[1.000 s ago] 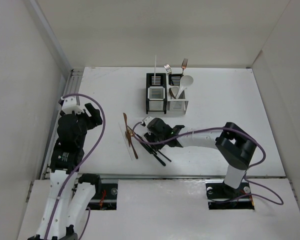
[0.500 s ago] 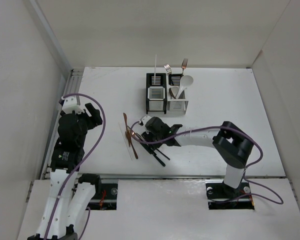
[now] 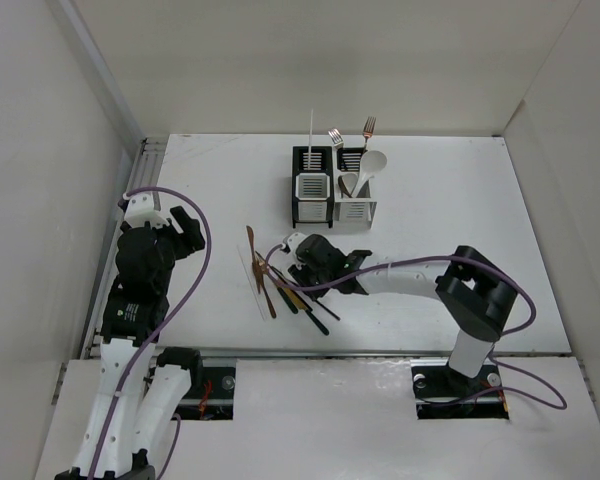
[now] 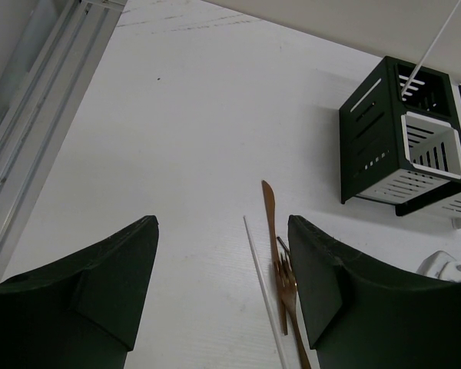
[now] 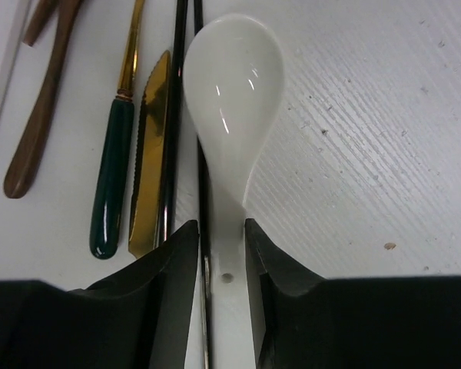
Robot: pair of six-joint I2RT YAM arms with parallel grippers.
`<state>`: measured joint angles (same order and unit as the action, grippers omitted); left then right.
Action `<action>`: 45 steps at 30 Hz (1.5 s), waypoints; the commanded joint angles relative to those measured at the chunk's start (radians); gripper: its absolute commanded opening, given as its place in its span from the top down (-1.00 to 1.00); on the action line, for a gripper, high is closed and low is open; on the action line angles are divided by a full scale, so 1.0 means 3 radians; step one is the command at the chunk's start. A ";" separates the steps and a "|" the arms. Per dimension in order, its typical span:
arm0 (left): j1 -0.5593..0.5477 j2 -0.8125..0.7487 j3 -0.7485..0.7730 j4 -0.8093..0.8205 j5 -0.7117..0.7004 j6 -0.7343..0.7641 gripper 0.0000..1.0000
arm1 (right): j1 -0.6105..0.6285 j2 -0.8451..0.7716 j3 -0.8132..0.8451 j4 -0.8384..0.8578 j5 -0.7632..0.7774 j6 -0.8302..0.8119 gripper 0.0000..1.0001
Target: Sort the eating utensils into containers
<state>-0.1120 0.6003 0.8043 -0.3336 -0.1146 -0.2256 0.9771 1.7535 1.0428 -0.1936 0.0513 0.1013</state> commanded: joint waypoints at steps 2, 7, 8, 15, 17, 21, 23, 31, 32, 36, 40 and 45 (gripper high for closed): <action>-0.0010 -0.0002 0.0014 0.0125 -0.0042 -0.0020 -0.30 | 0.0031 0.0092 0.0119 0.0088 0.0023 -0.0031 0.28; -0.0010 -0.0002 0.0014 0.0094 -0.0042 -0.0020 -0.30 | 0.0000 0.0092 0.0119 0.0088 0.0166 0.0005 0.35; -0.0010 -0.0002 0.0014 0.0064 -0.0042 -0.0020 -0.30 | 0.0000 0.0051 0.0119 0.0088 0.0136 0.0005 0.38; -0.0010 -0.0002 0.0014 0.0064 0.0019 -0.0020 -0.30 | -0.0097 -0.0092 0.0119 0.0088 0.0034 -0.0026 0.17; -0.0010 -0.0002 0.0014 0.0064 0.0019 -0.0020 -0.30 | -0.0128 -0.0092 0.0088 0.0118 0.0003 -0.0026 0.17; -0.0010 -0.0002 0.0014 0.0064 0.0019 -0.0020 -0.30 | -0.0163 -0.0092 0.0088 0.0119 0.0003 -0.0026 0.24; -0.0010 -0.0032 0.0014 0.0064 0.0019 -0.0020 -0.30 | -0.0164 -0.0062 0.0088 0.0119 0.0038 -0.0026 0.26; -0.0010 -0.0032 -0.0017 0.0064 0.0019 -0.0020 -0.30 | -0.0164 0.0097 0.0190 0.0119 0.0003 -0.0092 0.27; -0.0010 -0.0032 -0.0017 0.0064 0.0019 -0.0020 -0.30 | -0.0164 0.0132 0.0190 0.0119 0.0003 -0.0092 0.23; -0.0010 -0.0032 -0.0017 0.0064 0.0019 -0.0020 -0.30 | -0.0164 0.0270 0.0256 0.0078 -0.0033 -0.0271 0.15; -0.0010 -0.0032 -0.0017 0.0064 0.0019 -0.0020 -0.30 | -0.0164 0.0367 0.0313 -0.0025 -0.0033 -0.0317 0.19; -0.0010 -0.0032 -0.0017 0.0064 -0.0012 -0.0020 -0.30 | -0.0164 0.0398 0.0313 -0.0025 -0.0033 -0.0317 0.71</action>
<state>-0.1120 0.5999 0.8043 -0.3344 -0.1135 -0.2256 0.9298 1.8481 1.1179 -0.1928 0.0479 0.0193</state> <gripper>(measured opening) 0.651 0.202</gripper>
